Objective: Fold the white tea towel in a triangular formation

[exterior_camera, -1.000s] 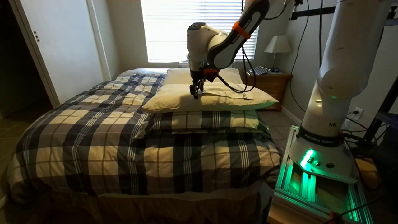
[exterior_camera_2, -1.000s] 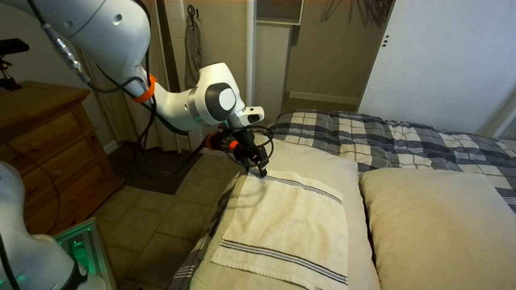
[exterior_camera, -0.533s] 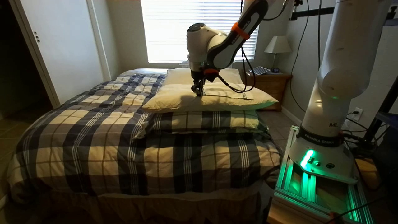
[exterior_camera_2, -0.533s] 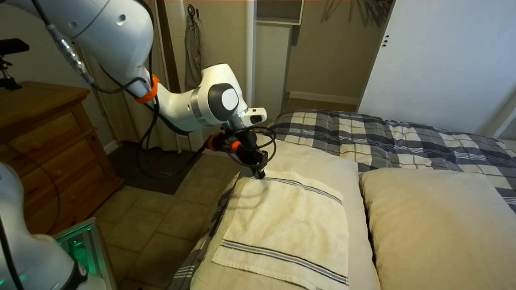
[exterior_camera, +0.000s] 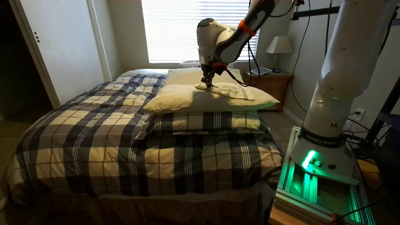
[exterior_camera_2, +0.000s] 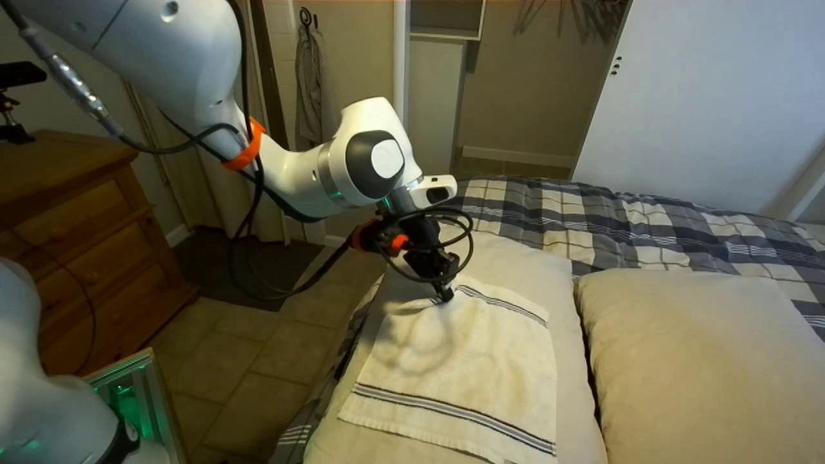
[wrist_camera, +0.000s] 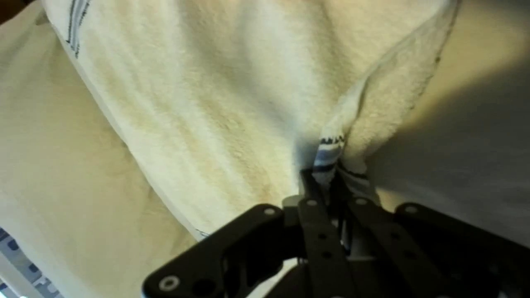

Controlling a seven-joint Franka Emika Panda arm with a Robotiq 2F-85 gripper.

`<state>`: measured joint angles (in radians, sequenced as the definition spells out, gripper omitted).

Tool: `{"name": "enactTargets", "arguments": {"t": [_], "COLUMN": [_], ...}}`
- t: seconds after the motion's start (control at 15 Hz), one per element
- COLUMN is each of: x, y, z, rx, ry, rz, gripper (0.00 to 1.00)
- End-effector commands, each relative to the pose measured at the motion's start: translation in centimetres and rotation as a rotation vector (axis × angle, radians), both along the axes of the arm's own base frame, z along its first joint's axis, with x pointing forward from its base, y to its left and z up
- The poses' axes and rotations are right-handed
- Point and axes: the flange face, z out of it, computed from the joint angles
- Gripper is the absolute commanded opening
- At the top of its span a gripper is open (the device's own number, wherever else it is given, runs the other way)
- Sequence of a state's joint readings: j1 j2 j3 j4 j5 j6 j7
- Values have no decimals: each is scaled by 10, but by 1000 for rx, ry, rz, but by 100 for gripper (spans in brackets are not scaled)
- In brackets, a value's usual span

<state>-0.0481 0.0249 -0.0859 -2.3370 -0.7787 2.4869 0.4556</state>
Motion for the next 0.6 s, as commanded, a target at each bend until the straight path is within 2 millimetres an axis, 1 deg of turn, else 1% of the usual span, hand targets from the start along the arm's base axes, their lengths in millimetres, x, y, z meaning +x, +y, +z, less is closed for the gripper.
{"name": "enactTargets", "arguments": {"t": [0.0,0.07,0.13,0.27,0.53], "x": [-15,-16,-5,-8,-10], "y": [-31,-38,-28,-39,-39], "z": [22,24,16,22,21], "rx": [-20,-3,-6,-6,-4], "ry": [-36,-41,-22,-30,-29], "rz": [-19,-10,-30,-29,-26], "gripper": [2,2,9,9,9]}}
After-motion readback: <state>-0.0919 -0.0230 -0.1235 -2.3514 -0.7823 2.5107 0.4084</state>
